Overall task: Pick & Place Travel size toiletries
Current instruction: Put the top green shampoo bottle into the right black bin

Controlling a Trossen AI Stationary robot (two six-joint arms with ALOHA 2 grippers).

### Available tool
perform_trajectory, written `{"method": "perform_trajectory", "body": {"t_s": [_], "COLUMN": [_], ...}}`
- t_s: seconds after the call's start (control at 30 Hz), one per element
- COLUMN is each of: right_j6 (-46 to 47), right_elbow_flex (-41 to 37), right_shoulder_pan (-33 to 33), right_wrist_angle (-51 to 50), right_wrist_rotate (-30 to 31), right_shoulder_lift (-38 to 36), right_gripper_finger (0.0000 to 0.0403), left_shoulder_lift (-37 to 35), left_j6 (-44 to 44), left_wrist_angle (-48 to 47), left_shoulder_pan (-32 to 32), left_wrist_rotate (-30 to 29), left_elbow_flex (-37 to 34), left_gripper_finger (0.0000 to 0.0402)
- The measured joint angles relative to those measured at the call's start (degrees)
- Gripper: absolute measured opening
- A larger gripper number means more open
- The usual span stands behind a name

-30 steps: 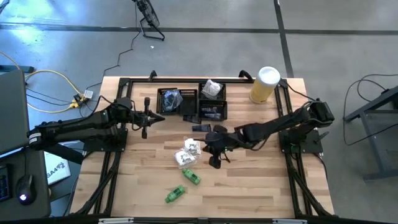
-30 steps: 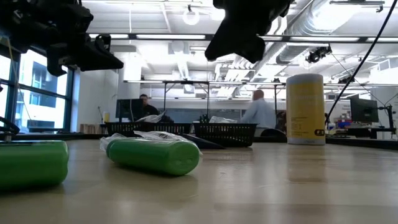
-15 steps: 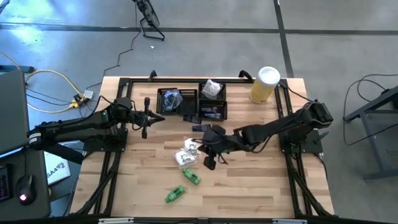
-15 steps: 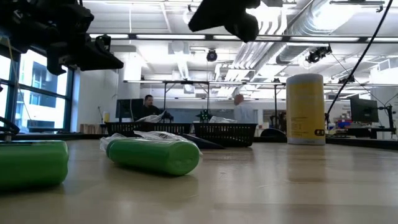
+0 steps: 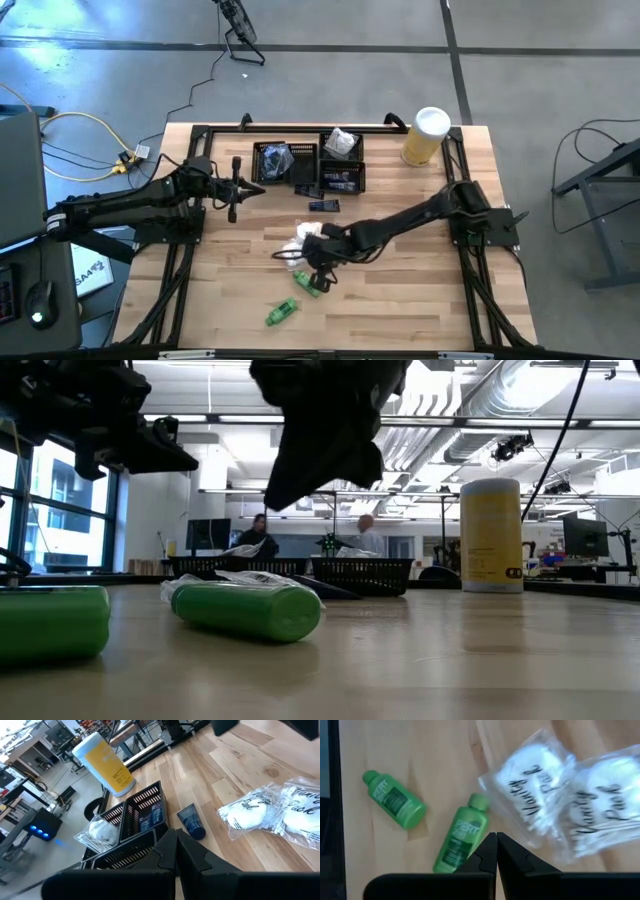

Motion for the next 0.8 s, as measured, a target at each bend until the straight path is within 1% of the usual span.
{"method": "perform_trajectory", "body": {"t_s": [0.1, 0.17, 0.33, 0.43, 0.53, 0.6, 0.7, 0.8], "right_j6": [1.27, 1.40, -1.54, 1.32, 4.83, 4.45, 2.85, 3.67], "right_elbow_flex": [0.89, 0.92, 0.96, 0.96, 0.96, 0.96, 1.03, 3.08], "right_shoulder_pan": [0.05, -0.21, -1.26, -1.30, -1.24, -0.67, 0.91, 2.00], "right_wrist_angle": [0.55, 0.12, -3.46, -2.88, 0.04, 3.45, 8.64, 6.74], "right_wrist_rotate": [0.25, 2.45, 6.64, 5.56, 3.30, 2.95, 4.05, 3.94], "right_shoulder_lift": [1.23, 1.22, 1.22, 1.22, 1.22, 1.22, 1.21, 1.22], "right_gripper_finger": [0.0002, 0.0002, 0.0002, 0.0002, 0.0003, 0.0003, 0.0003, 0.0003], "left_shoulder_lift": [-0.02, -0.02, 0.00, 0.00, 0.03, 0.00, 0.02, 0.03], "left_j6": [-0.12, -0.15, -0.09, -0.06, 0.04, 0.04, 0.03, 0.04], "left_wrist_angle": [-0.14, -0.20, -1.66, -2.94, -3.74, -3.94, -4.10, -4.09], "left_shoulder_pan": [0.00, 0.00, 0.00, 0.02, 0.00, 0.02, 0.02, 0.00], "left_wrist_rotate": [-0.01, -0.01, -0.02, -0.06, -0.39, -0.43, -0.52, -0.52], "left_elbow_flex": [0.02, 0.02, 0.02, 0.02, 0.02, 0.01, 0.02, 0.00], "left_gripper_finger": [0.0001, 0.0001, 0.0001, 0.0001, 0.0001, 0.0001, 0.0001, 0.0001]}}
